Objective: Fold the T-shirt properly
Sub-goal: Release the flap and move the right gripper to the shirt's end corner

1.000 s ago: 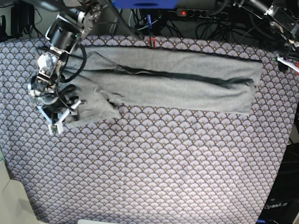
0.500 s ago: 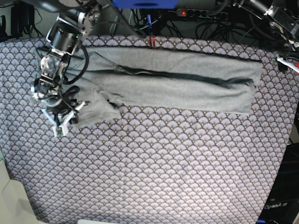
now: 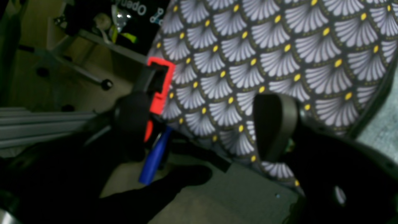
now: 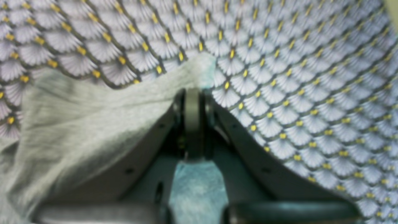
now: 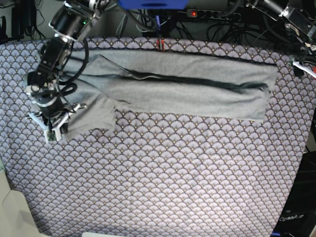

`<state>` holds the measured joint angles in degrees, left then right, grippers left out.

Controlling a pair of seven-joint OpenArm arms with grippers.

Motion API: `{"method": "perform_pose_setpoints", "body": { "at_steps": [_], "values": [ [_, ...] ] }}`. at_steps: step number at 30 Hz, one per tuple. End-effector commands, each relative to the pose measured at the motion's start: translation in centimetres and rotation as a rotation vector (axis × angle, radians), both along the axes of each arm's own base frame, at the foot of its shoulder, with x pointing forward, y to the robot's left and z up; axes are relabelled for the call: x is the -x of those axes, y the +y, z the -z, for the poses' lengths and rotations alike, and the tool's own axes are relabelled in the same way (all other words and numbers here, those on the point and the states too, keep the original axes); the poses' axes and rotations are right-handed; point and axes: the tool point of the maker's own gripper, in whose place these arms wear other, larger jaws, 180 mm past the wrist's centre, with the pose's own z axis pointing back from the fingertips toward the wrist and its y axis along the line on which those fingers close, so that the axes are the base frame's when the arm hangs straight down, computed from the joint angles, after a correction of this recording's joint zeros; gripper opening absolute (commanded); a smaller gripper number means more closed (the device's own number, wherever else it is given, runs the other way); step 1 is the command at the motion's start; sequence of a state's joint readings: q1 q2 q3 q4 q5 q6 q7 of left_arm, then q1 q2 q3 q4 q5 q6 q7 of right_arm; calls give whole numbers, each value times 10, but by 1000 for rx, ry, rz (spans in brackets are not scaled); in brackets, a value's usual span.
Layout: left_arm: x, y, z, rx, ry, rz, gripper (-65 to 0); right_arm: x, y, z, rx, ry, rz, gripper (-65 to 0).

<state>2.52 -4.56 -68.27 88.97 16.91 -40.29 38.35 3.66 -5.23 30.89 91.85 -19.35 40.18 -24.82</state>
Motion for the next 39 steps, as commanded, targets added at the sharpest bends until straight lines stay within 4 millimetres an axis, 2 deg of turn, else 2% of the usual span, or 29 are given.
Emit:
{"method": "perform_pose_setpoints", "body": {
  "at_steps": [1, 7, 10, 20, 27, 32, 39],
  "values": [
    [-8, 7, -14, -32, -43, 3, -137, -2, 6, -14, 0, -48, -13, -650],
    [-7, 7, -13, -31, -42, 3, -137, 38, 30, -21, -31, -70, -80, -650],
    [-8, 8, -14, -33, -43, 4, -137, 61, 32, -25, -33, -67, -84, -650],
    [-7, 8, -14, -35, -42, 4, -137, 108, 31, -14, -109, -63, -104, -650],
    [-7, 8, -14, -34, -42, 4, -137, 132, 10, -17, -116, -104, -45, -650],
    [-7, 8, -13, -34, -41, 6, -137, 140, -2, -15, -109, -91, -14, -650],
    [-6, 8, -13, -34, -38, 6, -137, 154, -11, 23, -150, 3, 18, -650]
  ]
}}
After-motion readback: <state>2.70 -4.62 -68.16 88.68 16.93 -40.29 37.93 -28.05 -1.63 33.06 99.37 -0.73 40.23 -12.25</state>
